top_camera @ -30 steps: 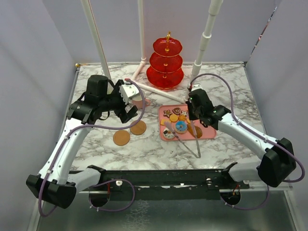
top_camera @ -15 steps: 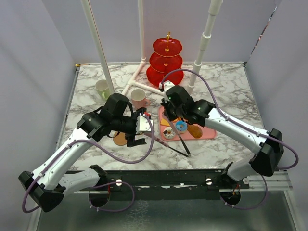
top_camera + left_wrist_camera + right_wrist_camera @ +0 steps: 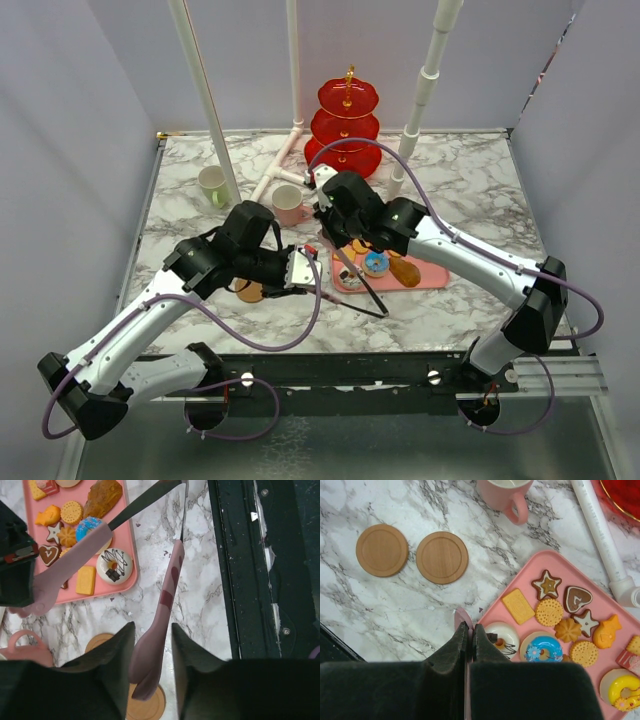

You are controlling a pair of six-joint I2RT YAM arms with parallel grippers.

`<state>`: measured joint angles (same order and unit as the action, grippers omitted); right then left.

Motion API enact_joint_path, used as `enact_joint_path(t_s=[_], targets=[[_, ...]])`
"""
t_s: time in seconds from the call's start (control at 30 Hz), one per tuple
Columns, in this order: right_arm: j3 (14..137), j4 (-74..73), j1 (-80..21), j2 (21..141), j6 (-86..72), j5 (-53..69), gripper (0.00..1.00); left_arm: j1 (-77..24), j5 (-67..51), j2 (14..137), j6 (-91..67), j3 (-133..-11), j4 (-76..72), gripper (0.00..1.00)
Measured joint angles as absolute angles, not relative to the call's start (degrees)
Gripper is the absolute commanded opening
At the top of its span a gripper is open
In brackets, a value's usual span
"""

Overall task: Serve the afternoon tea
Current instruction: Pick up the clamp from the tray.

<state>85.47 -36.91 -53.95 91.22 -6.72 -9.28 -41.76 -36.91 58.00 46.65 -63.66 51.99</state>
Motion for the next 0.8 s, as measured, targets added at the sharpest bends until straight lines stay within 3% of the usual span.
enact_joint_path(t_s=[0.1,0.23,0.33,0.5,0.6,0.8], targets=[[87.4,-37.5,-54.3,91.6,-6.1,-9.1,0.00,-41.9,-36.7,58.8,46.1,-63.6,52.1,0.24],[89.1,-37.6,-54.5,91.6,-5.1,-8.1,0.04,-42.1,-36.6,60.0,44.7,-63.4,52.4,0.03],[89.3,-37.3,-54.5,91.6,-4.6,-7.4,0.39,-42.4,-36.7,60.3,43.8,-62.6,53.6,0.00],[88.0,-36.5,-54.7,89.8,-3.9,-4.6,0.75,-42.5,-37.1,60.1,42.5,-62.1,52.8,0.00],[85.0,-35.1,-53.9,85.7,-3.0,-2.1,0.87,-42.5,-38.4,59.0,39.1,-61.0,50.3,0.00],[77.8,-31.4,-47.9,72.1,-2.5,6.5,0.94,-42.5,-41.6,54.4,24.0,-56.9,38.9,0.00]])
